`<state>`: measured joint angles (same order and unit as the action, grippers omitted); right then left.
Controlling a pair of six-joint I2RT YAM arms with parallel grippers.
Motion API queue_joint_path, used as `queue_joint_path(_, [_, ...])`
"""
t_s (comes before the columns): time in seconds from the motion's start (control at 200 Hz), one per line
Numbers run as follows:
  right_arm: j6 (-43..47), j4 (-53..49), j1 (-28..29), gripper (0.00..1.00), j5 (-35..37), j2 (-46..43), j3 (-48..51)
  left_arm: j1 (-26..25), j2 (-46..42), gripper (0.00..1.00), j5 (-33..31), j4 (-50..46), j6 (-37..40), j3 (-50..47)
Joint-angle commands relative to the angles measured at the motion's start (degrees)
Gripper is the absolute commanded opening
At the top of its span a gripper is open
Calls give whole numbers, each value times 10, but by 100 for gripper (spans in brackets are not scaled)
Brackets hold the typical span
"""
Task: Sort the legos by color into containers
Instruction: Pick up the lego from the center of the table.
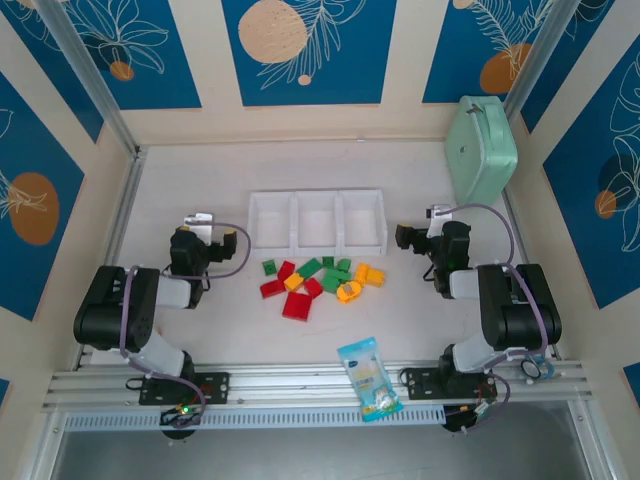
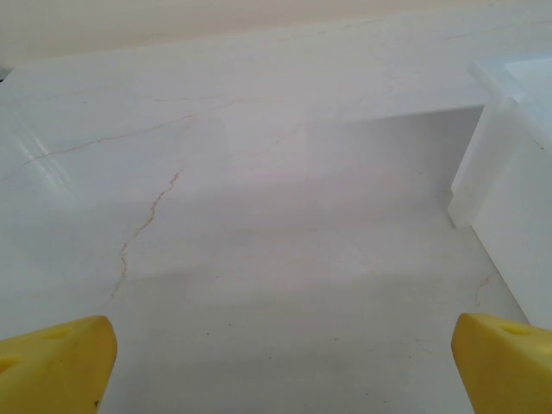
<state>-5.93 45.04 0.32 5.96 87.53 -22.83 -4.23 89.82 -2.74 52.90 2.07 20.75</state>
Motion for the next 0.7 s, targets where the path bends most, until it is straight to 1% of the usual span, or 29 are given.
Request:
queue_joint_path(0.0, [9, 13, 5, 99, -4, -3, -9, 4, -2, 99, 13, 4, 12, 10])
queue_joint_path(0.14, [4, 6, -7, 99, -29, -3, -13, 4, -2, 99, 13, 5, 12, 10])
queue_joint_path(0.695, [0, 4, -13, 99, -39, -3, -15, 4, -1, 99, 15, 0, 11, 12])
